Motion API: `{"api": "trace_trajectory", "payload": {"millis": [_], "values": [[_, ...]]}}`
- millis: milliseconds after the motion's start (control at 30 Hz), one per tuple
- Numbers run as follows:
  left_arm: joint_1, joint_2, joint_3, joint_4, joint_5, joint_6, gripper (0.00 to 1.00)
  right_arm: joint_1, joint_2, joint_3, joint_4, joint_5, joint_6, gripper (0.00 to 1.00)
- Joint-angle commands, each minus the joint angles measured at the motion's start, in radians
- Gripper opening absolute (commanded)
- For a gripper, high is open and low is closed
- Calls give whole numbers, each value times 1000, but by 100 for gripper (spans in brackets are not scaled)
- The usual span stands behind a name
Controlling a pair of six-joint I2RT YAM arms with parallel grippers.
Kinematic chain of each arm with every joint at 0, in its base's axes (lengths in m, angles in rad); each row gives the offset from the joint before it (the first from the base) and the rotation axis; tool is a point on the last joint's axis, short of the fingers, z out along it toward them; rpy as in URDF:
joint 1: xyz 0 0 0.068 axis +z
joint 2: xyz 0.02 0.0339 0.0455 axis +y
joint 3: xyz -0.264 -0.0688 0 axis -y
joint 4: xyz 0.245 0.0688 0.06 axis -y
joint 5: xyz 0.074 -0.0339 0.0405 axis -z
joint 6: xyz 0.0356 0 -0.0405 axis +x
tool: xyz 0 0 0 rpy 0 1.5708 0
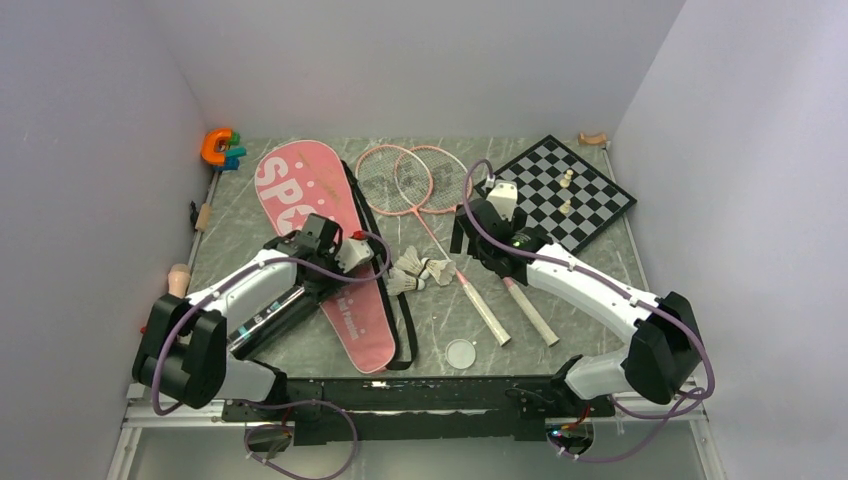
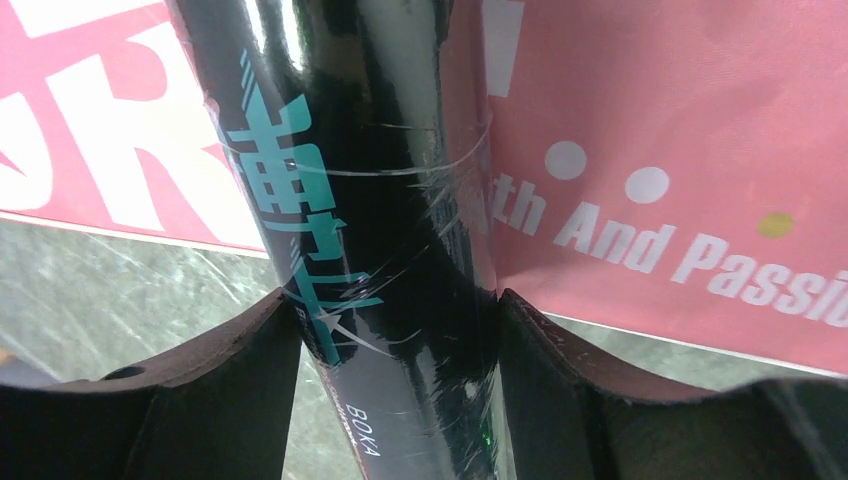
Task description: Pack up the badminton gear
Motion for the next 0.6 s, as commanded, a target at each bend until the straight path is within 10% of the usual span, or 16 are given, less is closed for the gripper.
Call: {"api": "trace_trajectory", "payload": {"millis": [0, 200, 567], "values": [[-32, -7, -72, 104, -80, 79, 53, 4, -39, -14, -11, 8, 36, 100], [-40, -11, -134, 146, -112, 95, 97, 5, -45, -19, -10, -8, 50, 100], [-34, -140, -178, 76, -123, 128, 95, 6, -9, -12, -32, -31, 68, 100]]}}
